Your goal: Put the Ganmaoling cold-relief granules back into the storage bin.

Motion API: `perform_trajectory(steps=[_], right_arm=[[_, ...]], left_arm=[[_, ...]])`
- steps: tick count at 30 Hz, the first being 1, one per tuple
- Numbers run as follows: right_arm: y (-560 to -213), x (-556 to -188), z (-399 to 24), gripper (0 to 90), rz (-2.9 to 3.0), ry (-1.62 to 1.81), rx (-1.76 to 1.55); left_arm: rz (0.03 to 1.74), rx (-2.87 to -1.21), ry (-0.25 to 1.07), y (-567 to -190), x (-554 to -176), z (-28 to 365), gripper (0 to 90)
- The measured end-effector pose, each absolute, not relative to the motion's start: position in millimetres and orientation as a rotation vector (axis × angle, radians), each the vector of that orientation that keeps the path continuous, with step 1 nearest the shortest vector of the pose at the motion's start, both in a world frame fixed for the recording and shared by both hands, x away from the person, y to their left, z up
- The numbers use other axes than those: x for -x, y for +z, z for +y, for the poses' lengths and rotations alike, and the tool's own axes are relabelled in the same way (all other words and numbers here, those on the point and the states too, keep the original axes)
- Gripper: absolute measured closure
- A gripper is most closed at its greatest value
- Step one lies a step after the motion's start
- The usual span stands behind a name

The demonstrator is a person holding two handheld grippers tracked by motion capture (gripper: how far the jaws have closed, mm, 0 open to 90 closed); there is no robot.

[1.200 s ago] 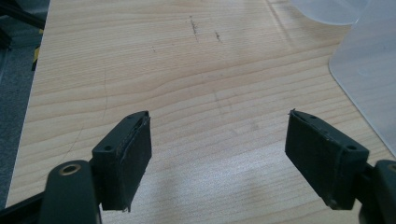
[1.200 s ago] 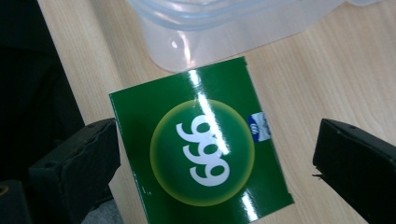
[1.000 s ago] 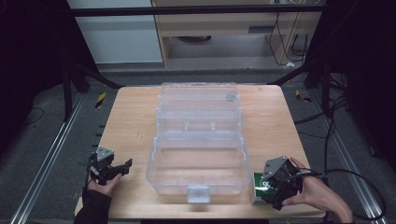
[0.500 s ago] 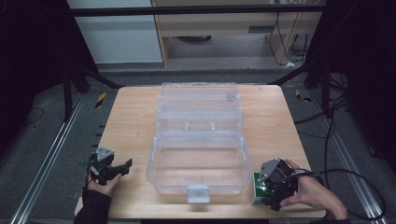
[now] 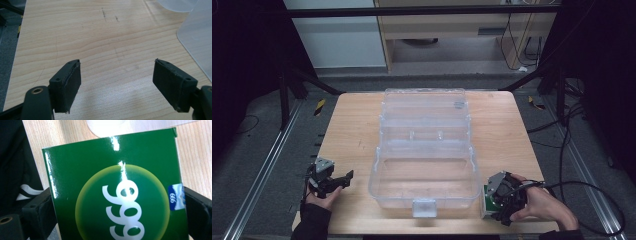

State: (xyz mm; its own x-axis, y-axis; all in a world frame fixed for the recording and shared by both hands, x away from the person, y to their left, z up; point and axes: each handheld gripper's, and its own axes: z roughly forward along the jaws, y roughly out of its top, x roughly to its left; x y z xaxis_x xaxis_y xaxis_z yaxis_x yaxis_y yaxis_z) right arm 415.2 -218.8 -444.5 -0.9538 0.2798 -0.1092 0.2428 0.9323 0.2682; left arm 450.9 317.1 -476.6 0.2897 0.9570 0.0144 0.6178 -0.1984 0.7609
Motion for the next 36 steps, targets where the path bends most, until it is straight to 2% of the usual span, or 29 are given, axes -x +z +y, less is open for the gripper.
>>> perform_trajectory(steps=[9, 18, 25, 36], right_arm=[[-445, -417, -219, 7.6, 2.964, 0.363, -0.381], [-440, -416, -223, 15.3, 2.975, 0.398, -0.432], [-436, -414, -226, 16.0, 2.964, 0.417, -0.454], [-409, -406, -233, 16.0, 2.91, 0.485, -0.498]], left_arm=[[1.408, -1.909, 0.665, -477, -451, 317, 22.1], [1.409, -1.91, 0.664, -477, -451, 317, 22.2], [1.41, -1.91, 0.664, -477, -451, 317, 22.2], [1.41, -1.911, 0.662, -477, -451, 317, 22.3]])
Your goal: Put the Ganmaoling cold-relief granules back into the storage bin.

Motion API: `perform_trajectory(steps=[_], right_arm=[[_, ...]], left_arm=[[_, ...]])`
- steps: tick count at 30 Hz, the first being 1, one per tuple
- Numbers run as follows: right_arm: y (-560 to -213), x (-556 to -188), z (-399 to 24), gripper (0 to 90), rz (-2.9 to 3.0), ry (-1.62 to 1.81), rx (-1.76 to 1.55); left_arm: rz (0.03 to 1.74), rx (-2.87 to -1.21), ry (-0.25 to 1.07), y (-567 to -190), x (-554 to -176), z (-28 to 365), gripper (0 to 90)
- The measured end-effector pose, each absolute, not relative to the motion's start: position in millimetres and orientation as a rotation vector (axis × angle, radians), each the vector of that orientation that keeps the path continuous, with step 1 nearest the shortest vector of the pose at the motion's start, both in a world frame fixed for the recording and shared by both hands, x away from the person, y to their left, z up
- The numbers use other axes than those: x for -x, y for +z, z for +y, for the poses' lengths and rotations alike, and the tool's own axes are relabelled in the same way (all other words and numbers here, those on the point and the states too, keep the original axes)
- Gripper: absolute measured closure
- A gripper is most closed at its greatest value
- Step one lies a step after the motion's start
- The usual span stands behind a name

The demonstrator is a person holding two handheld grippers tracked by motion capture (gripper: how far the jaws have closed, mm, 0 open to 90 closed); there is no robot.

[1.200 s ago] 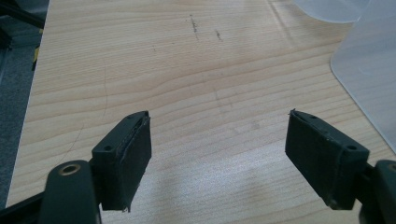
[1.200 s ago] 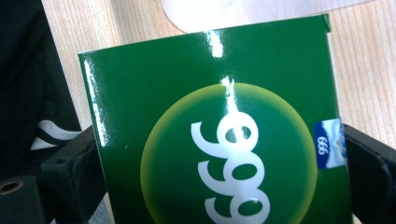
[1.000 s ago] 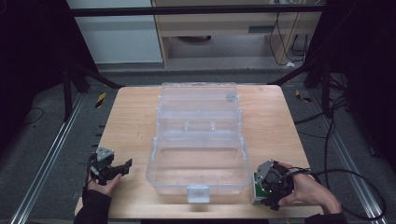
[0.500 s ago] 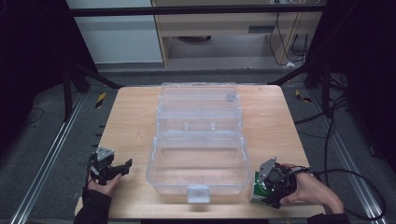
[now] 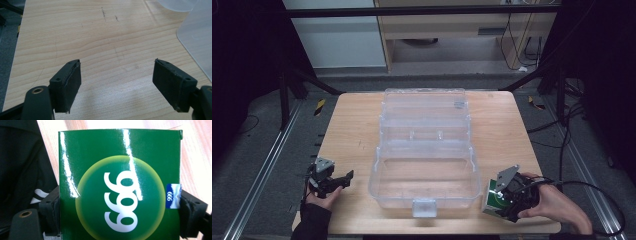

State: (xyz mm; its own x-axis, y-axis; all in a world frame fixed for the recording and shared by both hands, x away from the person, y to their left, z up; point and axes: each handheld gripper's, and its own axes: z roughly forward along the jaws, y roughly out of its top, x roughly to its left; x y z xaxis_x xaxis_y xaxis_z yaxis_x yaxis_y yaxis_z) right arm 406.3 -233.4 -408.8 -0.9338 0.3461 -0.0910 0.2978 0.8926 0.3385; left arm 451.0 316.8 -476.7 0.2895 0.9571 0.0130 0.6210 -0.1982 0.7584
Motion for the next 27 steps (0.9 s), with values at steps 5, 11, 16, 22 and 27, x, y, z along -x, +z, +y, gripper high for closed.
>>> perform_trajectory(steps=[5, 11, 16, 22, 27], right_arm=[[-397, -405, -237, 16.1, 2.893, 0.514, -0.518], [-380, -404, -240, 16.1, 2.873, 0.529, -0.523], [-363, -405, -241, 16.1, 2.855, 0.546, -0.53], [-346, -406, -235, 16.1, 2.837, 0.562, -0.499], [-334, -409, -229, 16.1, 2.832, 0.558, -0.463]], left_arm=[[1.409, -1.913, 0.662, -477, -451, 317, 22.4], [1.41, -1.913, 0.662, -477, -451, 317, 22.4], [1.411, -1.913, 0.661, -477, -451, 317, 22.4], [1.411, -1.914, 0.66, -477, -451, 317, 22.4], [1.412, -1.913, 0.659, -477, -451, 317, 22.4]])
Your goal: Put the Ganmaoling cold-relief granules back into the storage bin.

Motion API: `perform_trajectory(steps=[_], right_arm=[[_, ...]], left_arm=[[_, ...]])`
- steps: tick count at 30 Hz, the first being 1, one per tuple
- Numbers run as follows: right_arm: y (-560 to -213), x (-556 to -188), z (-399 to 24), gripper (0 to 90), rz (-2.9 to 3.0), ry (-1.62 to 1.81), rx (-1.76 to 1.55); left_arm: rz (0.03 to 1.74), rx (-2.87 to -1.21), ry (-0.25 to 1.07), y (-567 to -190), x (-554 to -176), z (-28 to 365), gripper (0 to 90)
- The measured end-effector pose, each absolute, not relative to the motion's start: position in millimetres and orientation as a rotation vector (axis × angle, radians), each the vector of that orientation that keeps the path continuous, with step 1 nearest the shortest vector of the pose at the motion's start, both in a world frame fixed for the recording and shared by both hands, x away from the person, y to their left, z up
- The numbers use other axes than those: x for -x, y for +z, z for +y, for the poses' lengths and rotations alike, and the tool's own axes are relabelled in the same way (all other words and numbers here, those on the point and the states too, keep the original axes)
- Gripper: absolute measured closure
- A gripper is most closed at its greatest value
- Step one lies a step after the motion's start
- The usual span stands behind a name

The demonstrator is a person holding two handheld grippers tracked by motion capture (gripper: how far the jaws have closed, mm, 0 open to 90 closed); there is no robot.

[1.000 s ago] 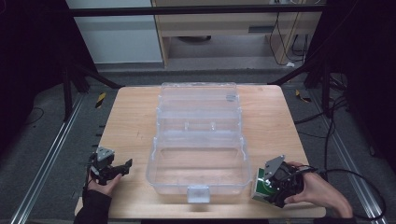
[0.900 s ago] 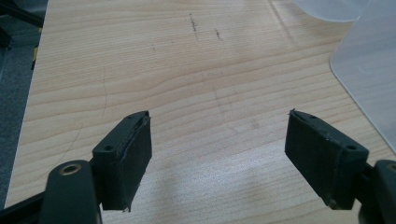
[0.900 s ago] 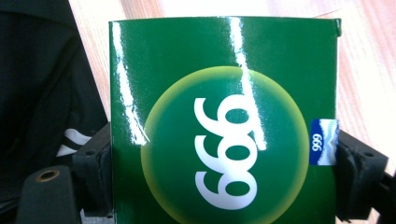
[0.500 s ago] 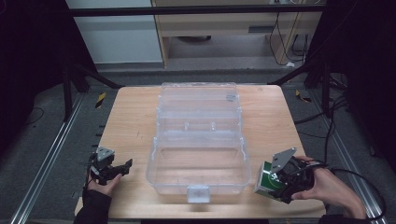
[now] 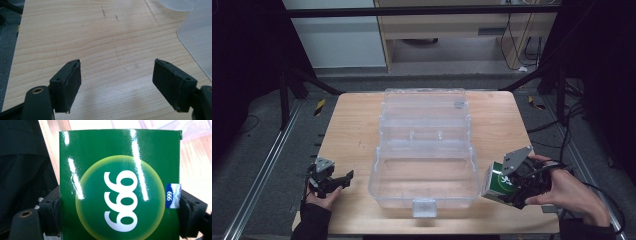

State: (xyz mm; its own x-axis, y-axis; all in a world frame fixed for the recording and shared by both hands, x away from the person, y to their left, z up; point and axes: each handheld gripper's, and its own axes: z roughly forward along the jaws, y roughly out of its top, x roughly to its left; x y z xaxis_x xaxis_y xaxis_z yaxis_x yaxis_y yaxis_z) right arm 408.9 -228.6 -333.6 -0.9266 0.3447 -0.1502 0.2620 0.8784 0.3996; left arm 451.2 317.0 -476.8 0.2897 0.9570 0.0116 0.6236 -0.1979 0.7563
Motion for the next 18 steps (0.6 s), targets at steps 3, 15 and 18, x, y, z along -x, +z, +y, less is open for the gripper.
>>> perform_trajectory(steps=[3, 15, 18], right_arm=[[-326, -411, -225, 16.1, 2.83, 0.559, -0.454], [-308, -422, -202, 16.1, 2.829, 0.579, -0.385], [-308, -426, -195, 16.1, 2.835, 0.575, -0.362]], left_arm=[[1.412, -1.915, 0.658, -477, -451, 317, 22.4], [1.413, -1.916, 0.655, -477, -451, 318, 22.4], [1.415, -1.915, 0.654, -477, -452, 318, 22.4]])
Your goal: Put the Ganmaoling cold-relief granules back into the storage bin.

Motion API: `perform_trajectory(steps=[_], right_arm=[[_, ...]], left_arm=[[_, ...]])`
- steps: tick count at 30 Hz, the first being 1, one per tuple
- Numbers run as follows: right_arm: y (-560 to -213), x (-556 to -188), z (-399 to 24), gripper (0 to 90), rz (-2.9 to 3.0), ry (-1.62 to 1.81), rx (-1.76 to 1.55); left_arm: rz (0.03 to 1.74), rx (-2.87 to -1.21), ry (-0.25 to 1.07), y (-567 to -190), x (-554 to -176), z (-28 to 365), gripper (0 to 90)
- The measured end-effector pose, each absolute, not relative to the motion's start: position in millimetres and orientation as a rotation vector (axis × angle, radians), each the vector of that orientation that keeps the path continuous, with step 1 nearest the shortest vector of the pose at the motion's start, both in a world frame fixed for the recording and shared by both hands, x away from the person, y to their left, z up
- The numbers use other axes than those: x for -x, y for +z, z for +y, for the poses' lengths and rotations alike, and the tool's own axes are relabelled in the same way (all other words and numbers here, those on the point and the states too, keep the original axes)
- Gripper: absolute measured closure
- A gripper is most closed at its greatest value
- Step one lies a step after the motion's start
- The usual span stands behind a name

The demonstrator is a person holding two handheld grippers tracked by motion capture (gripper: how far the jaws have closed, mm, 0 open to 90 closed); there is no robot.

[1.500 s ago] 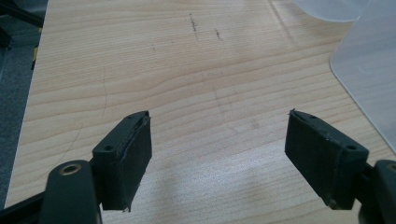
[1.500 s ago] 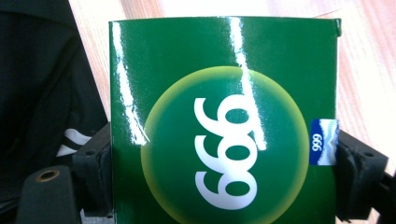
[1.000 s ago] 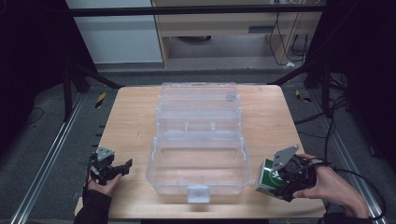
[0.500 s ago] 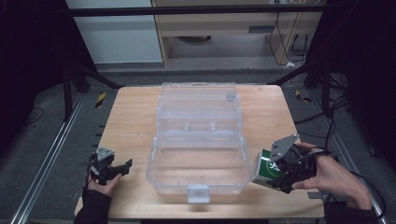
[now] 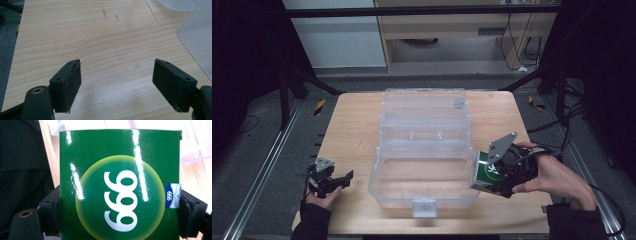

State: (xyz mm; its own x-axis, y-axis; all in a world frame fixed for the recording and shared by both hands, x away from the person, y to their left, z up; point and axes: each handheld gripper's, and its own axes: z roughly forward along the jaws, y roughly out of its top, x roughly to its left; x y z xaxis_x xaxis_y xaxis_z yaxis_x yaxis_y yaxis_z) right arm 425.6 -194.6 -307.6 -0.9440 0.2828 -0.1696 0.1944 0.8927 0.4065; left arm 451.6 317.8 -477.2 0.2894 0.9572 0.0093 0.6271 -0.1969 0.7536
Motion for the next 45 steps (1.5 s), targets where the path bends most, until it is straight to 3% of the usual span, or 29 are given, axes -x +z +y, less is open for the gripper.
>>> perform_trajectory(steps=[29, 45], right_arm=[[-324, -460, -142, 16.0, 2.837, 0.663, -0.274], [-351, -461, -131, 16.0, 2.9, 0.578, -0.236]], left_arm=[[1.415, -1.919, 0.655, -477, -452, 318, 22.6], [1.413, -1.918, 0.657, -477, -452, 318, 22.8]])
